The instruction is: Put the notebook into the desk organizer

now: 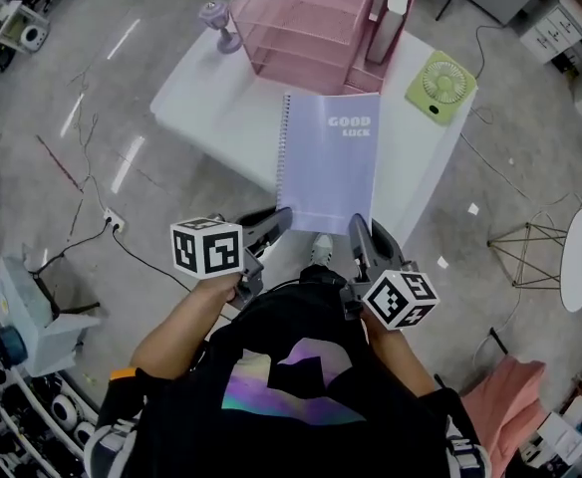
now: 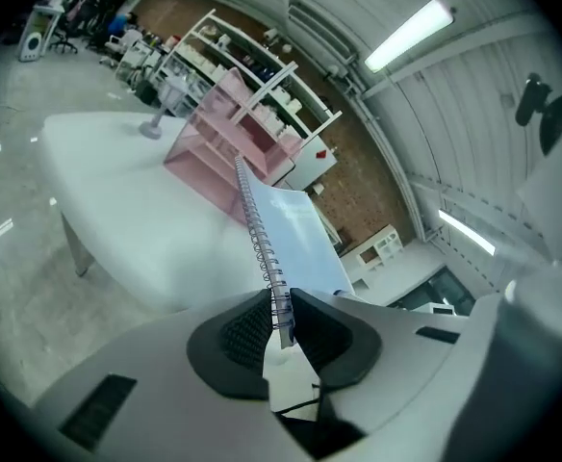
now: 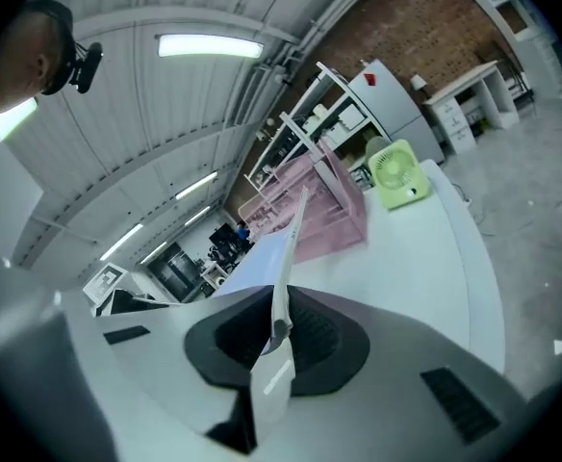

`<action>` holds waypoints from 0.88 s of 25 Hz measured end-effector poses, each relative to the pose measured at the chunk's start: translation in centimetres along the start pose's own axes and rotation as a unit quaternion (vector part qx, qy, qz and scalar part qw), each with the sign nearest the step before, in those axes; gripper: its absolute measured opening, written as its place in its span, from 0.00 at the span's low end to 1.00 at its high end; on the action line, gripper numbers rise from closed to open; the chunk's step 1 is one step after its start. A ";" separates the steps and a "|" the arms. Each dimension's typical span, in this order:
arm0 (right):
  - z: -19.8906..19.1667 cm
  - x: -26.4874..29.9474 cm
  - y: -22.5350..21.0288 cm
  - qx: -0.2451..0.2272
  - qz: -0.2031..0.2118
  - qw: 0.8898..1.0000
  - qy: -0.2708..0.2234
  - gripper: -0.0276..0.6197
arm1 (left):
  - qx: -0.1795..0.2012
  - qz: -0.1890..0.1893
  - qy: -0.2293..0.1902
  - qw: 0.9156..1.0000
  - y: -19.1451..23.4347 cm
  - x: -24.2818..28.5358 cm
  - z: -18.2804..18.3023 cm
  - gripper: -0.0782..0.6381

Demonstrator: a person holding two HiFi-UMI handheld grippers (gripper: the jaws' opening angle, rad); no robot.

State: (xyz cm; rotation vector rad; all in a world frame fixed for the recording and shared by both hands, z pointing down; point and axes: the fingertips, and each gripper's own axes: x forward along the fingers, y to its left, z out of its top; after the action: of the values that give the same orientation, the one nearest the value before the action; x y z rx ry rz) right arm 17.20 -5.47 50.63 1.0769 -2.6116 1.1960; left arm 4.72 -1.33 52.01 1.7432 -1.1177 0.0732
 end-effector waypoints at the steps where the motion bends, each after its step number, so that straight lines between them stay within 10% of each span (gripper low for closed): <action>1: 0.9 0.2 0.6 -0.012 0.011 1.000 -0.003 0.11 | 0.005 0.003 -0.014 1.000 -0.5 -0.4 0.8 0.19; 13: 10.6 5.3 7.8 -0.085 0.126 0.987 -0.042 0.11 | 0.064 0.061 -0.133 0.987 -3.1 -5.3 11.4 0.19; 22: 17.3 10.9 10.7 -0.119 0.080 0.984 -0.104 0.11 | 0.133 0.065 -0.140 0.979 -2.2 -4.9 21.8 0.19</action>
State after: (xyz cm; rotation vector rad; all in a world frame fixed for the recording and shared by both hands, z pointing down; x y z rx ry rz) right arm 5.97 -18.72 35.44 1.0106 -2.9552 0.8040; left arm -5.85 -14.82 37.44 1.9569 -1.4833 0.0598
